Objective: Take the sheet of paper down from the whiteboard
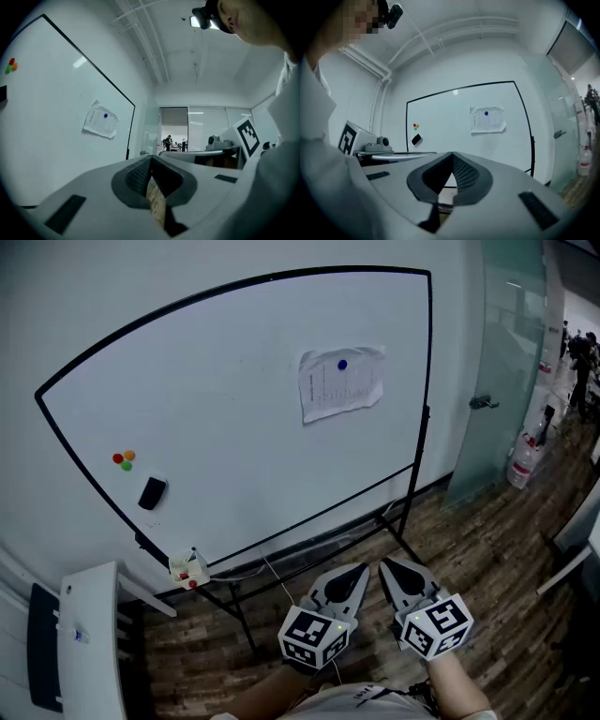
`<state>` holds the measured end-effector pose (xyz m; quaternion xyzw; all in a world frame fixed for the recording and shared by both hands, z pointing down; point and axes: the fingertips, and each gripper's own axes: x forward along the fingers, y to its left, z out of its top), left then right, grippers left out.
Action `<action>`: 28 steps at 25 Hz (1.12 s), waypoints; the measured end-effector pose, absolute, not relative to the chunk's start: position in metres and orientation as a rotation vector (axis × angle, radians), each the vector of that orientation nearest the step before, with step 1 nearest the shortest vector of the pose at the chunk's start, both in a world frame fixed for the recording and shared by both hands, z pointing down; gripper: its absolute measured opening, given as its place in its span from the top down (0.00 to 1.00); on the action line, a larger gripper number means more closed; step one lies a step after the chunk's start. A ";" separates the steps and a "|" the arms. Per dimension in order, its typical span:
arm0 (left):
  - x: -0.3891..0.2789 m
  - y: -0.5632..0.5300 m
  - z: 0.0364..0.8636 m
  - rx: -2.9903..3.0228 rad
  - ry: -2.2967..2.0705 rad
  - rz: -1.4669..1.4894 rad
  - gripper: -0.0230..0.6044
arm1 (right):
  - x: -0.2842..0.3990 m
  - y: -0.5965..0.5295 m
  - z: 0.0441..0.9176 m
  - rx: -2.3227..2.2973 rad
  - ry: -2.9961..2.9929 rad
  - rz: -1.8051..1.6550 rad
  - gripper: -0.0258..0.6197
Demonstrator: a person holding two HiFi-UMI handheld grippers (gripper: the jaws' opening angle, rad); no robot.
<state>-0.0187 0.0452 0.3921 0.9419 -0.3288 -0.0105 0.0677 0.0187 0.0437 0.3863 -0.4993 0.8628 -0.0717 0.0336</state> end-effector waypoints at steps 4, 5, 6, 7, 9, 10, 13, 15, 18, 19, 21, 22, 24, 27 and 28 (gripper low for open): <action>-0.019 0.045 0.390 2.841 -0.997 -0.038 0.94 | 0.020 0.043 0.383 -1.538 2.656 -0.205 0.94; -0.019 0.045 0.390 2.841 -0.997 -0.038 0.94 | 0.020 0.044 0.383 -1.539 2.657 -0.203 0.94; -0.019 0.045 0.390 2.841 -0.997 -0.038 0.94 | 0.020 0.044 0.383 -1.540 2.657 -0.202 0.94; -0.019 0.045 0.391 2.841 -0.998 -0.038 0.94 | 0.020 0.044 0.383 -1.541 2.657 -0.201 0.94; -0.020 0.046 0.391 2.841 -1.002 -0.037 0.94 | 0.020 0.045 0.383 -1.536 2.657 -0.205 0.94; -0.022 0.045 0.392 2.841 -1.006 -0.035 0.94 | 0.019 0.046 0.384 -1.526 2.657 -0.212 0.94; -0.029 0.042 0.391 2.840 -1.025 -0.031 0.94 | 0.017 0.045 0.381 -1.497 2.642 -0.230 0.94; -0.037 0.037 0.388 2.844 -1.039 -0.031 0.94 | 0.014 0.042 0.375 -1.495 2.627 -0.223 0.94; -0.054 0.027 0.381 2.855 -1.063 -0.035 0.94 | 0.004 0.037 0.364 -1.496 2.611 -0.189 0.94; -0.061 0.024 0.378 2.858 -1.072 -0.038 0.94 | -0.001 0.035 0.361 -1.498 2.607 -0.178 0.94; -0.075 0.017 0.374 2.863 -1.086 -0.044 0.94 | -0.011 0.030 0.356 -1.504 2.598 -0.164 0.94; -0.081 0.014 0.373 2.866 -1.087 -0.046 0.94 | -0.016 0.028 0.355 -1.508 2.592 -0.161 0.94; -0.091 0.008 0.371 2.875 -1.077 -0.043 0.94 | -0.024 0.023 0.353 -1.515 2.575 -0.162 0.94; -0.104 -0.001 0.373 2.886 -1.051 -0.032 0.94 | -0.033 0.015 0.352 -1.521 2.549 -0.174 0.94; -0.107 -0.005 0.373 2.885 -1.048 -0.033 0.94 | -0.035 0.012 0.352 -1.524 2.544 -0.176 0.94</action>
